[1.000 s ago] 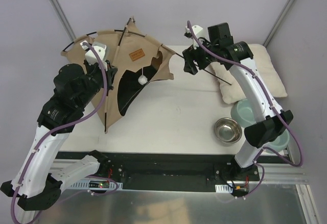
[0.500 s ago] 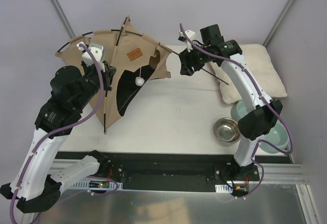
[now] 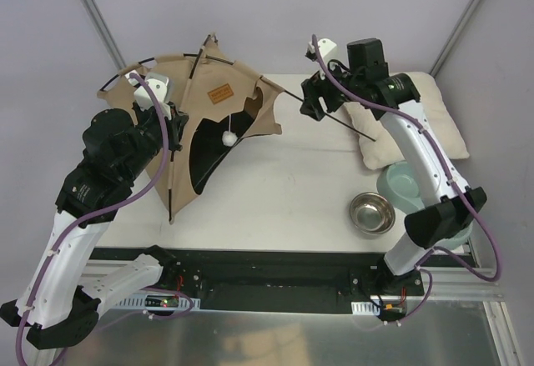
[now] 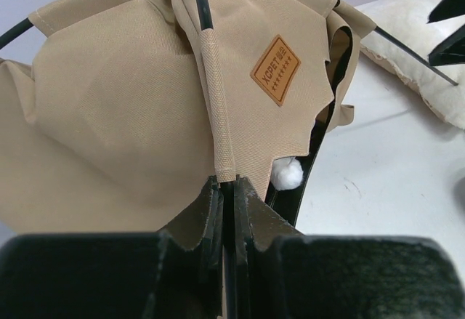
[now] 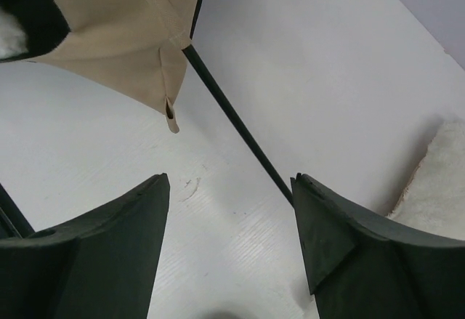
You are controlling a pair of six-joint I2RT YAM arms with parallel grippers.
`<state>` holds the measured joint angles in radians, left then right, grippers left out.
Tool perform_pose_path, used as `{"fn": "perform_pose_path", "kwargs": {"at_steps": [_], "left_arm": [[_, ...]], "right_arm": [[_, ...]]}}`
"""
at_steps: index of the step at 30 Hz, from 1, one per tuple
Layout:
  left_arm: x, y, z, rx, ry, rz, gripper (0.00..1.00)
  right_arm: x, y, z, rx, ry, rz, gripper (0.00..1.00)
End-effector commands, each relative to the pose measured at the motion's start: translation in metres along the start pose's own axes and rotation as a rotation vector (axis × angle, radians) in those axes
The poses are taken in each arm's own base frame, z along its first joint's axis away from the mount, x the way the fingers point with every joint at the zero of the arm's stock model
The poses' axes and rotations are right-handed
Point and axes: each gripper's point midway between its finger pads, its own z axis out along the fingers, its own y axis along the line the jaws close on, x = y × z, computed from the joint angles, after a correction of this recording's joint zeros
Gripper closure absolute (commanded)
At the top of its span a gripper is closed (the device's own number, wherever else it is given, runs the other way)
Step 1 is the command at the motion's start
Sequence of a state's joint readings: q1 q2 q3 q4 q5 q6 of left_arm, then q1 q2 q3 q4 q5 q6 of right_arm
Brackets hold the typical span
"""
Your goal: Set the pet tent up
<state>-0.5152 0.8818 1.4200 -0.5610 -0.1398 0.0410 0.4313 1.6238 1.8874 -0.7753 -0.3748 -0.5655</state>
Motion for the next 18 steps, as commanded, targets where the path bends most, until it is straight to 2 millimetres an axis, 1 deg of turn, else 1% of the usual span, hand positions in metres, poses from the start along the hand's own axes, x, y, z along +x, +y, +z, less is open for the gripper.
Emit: {"fn": "perform_pose_path", "kwargs": {"at_steps": [1,5,8,10,11,13,16,18], "left_arm": [[-0.036,0.005,-0.01,-0.017,-0.13,-0.015,1.0],[-0.034,0.005,-0.01,-0.018,-0.127,-0.019,1.0],[-0.032,0.006,-0.009,-0.021,-0.121,-0.02,1.0],[-0.031,0.005,-0.008,-0.019,-0.118,-0.019,1.0],[-0.029,0.005,-0.007,-0.019,-0.113,-0.019,1.0],[-0.028,0.005,-0.006,-0.019,-0.109,-0.017,1.0],[-0.024,0.006,-0.002,-0.027,-0.097,-0.012,1.0],[-0.023,0.008,0.001,-0.038,-0.089,-0.01,1.0]], "right_arm": [[0.016,-0.009,0.029,-0.049,0.079,-0.024,0.28],[0.025,-0.017,0.054,-0.062,0.113,-0.02,0.32],[0.022,-0.023,0.065,-0.039,0.082,-0.01,0.37],[0.015,-0.03,0.07,0.015,0.027,-0.014,0.46],[0.015,-0.031,0.072,0.034,0.01,-0.02,0.52],[0.005,-0.033,0.069,0.072,-0.032,-0.041,0.65],[-0.01,-0.031,0.058,0.1,-0.083,-0.063,0.9],[-0.017,-0.03,0.053,0.11,-0.11,-0.076,0.94]]}}
